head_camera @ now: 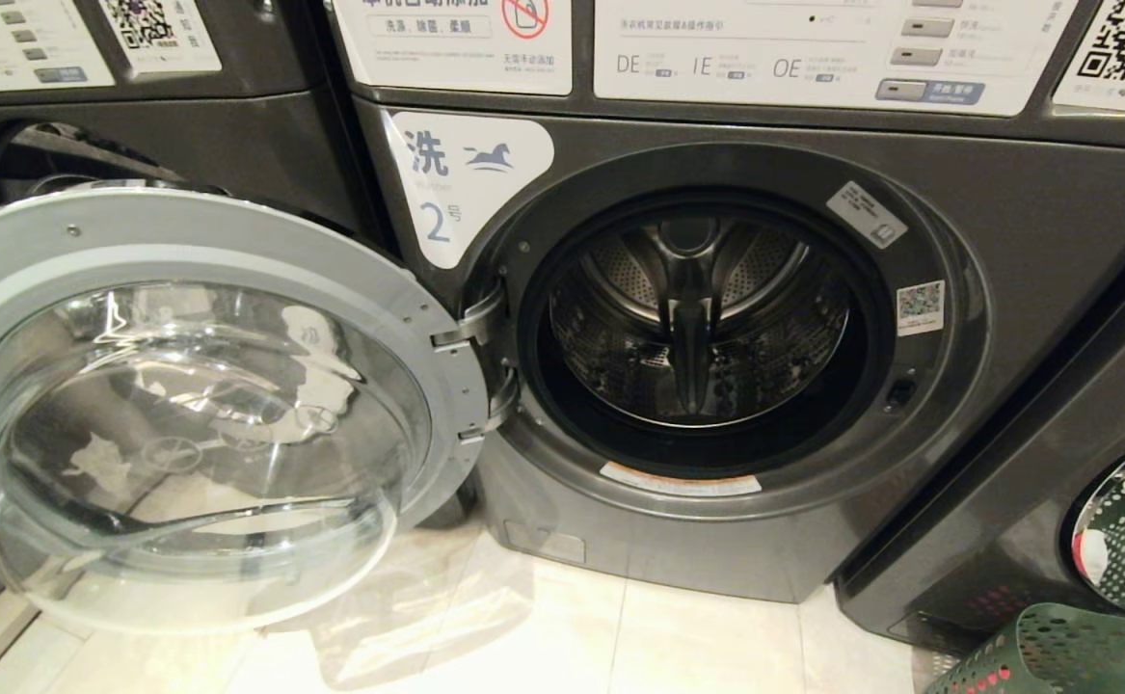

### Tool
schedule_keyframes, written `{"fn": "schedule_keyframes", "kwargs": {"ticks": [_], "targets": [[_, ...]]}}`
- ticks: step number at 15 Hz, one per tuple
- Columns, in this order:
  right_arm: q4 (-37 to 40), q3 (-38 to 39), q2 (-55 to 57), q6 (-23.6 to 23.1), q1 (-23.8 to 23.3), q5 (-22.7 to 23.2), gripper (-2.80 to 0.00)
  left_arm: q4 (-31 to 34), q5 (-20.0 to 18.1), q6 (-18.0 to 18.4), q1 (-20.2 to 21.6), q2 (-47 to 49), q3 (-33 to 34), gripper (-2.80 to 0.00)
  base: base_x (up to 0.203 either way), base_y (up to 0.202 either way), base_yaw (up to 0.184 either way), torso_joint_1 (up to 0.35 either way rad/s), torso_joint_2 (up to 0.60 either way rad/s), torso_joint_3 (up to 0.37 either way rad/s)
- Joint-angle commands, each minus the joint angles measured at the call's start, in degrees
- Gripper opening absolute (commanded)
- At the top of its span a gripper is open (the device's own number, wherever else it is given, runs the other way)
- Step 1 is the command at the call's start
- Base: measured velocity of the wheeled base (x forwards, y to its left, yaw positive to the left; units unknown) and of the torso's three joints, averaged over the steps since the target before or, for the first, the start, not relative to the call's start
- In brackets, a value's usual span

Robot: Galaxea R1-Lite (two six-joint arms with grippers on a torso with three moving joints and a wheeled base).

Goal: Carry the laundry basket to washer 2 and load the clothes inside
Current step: Place the clothes into the washing machine

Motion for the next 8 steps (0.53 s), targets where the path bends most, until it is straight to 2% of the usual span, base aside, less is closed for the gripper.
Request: {"fn": "schedule_keyframes", "kwargs": {"ticks": [1,8], "targets": [[-0.05,1.93,0.03,0.11,0.0,-0.05,-2.8,-0.02,0.08,-0.02,0.0,0.09,0.09,-2.8,0.0,0.0,0.0,0.003,0.01,-0.207],[-0.03,1.93,0.03,-0.13,0.0,0.04,-2.8,-0.02,0.1,-0.02,0.0,0.09,0.09,-2.8,0.0,0.0,0.0,0.003,0.01,-0.198]]}}
